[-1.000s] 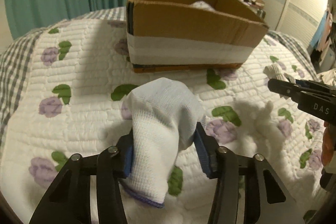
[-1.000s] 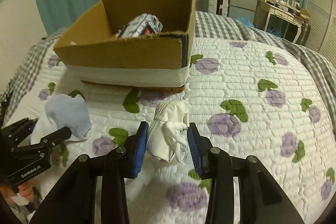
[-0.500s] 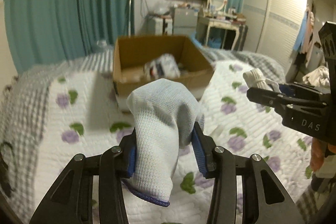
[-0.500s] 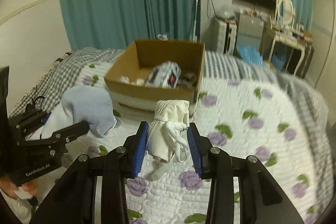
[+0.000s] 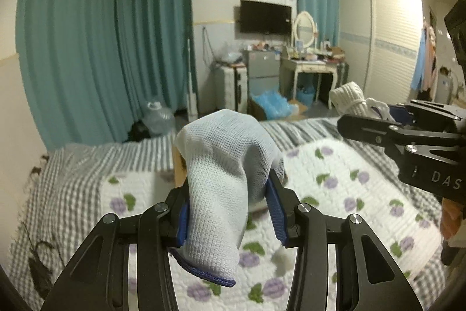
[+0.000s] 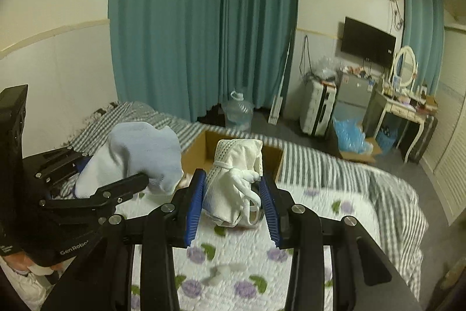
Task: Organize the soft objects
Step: 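Carry the white cloth and light blue sock over the cardboard box, then open both tools to drop the items into the box and withdraw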
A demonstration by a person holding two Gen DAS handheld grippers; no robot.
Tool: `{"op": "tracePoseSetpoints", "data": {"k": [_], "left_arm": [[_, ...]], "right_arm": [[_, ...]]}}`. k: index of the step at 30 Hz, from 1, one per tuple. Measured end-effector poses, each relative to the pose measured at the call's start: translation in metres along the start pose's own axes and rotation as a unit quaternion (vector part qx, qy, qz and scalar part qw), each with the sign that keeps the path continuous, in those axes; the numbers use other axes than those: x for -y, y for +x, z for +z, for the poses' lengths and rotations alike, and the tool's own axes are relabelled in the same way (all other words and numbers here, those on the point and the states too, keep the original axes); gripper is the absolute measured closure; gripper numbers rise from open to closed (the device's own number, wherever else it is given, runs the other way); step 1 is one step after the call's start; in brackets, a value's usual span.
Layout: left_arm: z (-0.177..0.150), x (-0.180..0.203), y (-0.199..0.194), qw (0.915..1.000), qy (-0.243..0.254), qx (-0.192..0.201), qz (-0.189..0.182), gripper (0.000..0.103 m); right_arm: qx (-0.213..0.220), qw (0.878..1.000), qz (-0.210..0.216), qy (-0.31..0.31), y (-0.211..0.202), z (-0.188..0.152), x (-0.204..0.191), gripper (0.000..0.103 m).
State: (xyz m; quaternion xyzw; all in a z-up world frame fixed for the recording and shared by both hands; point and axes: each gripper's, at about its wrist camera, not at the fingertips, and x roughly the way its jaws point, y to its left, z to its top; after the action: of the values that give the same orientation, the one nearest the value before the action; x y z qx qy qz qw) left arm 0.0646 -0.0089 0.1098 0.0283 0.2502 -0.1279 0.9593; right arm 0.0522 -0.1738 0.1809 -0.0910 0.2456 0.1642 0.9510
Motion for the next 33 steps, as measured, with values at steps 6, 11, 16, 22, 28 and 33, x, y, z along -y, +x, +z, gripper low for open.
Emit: {"op": "tracePoseSetpoints", "data": {"k": [6, 11, 16, 22, 28, 33], "left_arm": [[0.047, -0.011, 0.015, 0.9998, 0.012, 0.016, 0.01, 0.06], [0.076, -0.024, 0.046, 0.9993, 0.014, 0.026, 0.024, 0.06], [0.072, -0.036, 0.104, 0.9997, 0.003, 0.0, 0.026, 0.06], [0.038, -0.047, 0.183, 0.998, -0.009, -0.055, 0.028, 0.058], [0.007, -0.051, 0.229, 0.9969, 0.007, -0.066, 0.043, 0.049], [-0.002, -0.055, 0.247, 0.9947, 0.009, -0.068, 0.077, 0.042]], "right_arm": [[0.005, 1.0, 0.01, 0.007, 0.028, 0.046, 0.011, 0.065], [-0.002, 1.0, 0.0, 0.002, 0.07, 0.072, 0.015, 0.065], [-0.029, 0.999, 0.002, 0.015, 0.138, 0.077, 0.026, 0.065], [-0.082, 0.996, 0.007, 0.04, 0.23, 0.046, 0.041, 0.065], [-0.111, 0.992, 0.006, 0.06, 0.291, 0.006, 0.06, 0.065], [-0.102, 0.989, 0.013, 0.103, 0.301, -0.007, 0.077, 0.04]]}}
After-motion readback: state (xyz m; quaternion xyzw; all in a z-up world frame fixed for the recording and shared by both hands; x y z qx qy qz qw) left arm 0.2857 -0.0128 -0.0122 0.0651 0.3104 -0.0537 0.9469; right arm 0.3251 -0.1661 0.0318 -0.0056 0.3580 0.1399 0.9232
